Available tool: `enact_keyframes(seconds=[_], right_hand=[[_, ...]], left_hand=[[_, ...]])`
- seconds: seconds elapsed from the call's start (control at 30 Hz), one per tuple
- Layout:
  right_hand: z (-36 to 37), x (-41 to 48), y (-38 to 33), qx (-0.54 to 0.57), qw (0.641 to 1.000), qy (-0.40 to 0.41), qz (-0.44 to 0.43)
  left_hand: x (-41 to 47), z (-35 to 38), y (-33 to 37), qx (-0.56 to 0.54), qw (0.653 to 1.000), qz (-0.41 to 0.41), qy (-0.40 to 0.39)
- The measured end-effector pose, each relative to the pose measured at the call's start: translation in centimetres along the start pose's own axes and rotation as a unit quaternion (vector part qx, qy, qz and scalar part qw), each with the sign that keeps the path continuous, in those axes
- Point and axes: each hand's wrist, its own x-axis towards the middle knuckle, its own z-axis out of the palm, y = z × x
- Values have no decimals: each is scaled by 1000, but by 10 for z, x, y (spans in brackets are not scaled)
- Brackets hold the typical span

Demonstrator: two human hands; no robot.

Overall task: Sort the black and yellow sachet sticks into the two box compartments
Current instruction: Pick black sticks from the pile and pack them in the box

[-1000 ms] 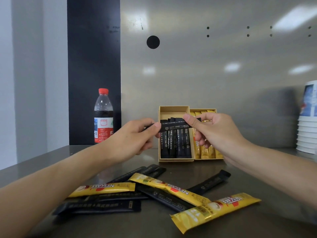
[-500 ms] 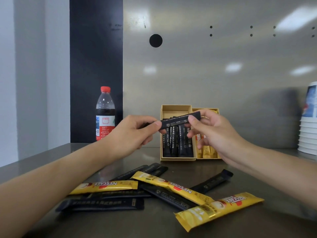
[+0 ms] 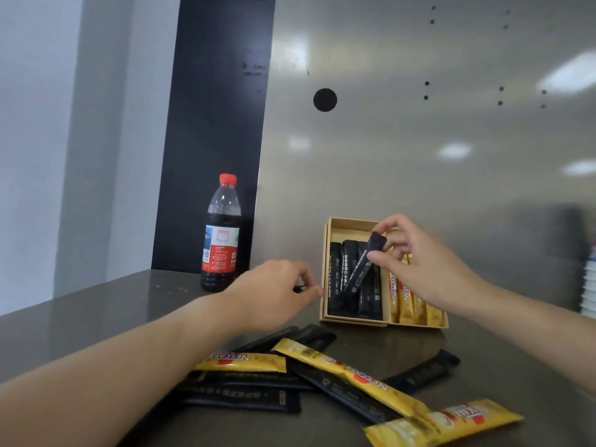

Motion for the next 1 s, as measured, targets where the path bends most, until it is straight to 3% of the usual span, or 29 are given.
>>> enact_keyframes(seconds=[0.13,0.53,0.8,1.0], right_hand=[[4,16,-11,-66,996,-46,-32],[32,18,-10,-260,962,-6,-80],[32,10,-11,-273,957,19,-93],[14,8,-18,-219,969,65,-98]], left_hand=[[-2,5,3,4,1000,-4,-24],[-1,14,8,77,996,5,-46],[-1,15,7,70,997,8,-36],[2,-3,8,-84,995,0,47]])
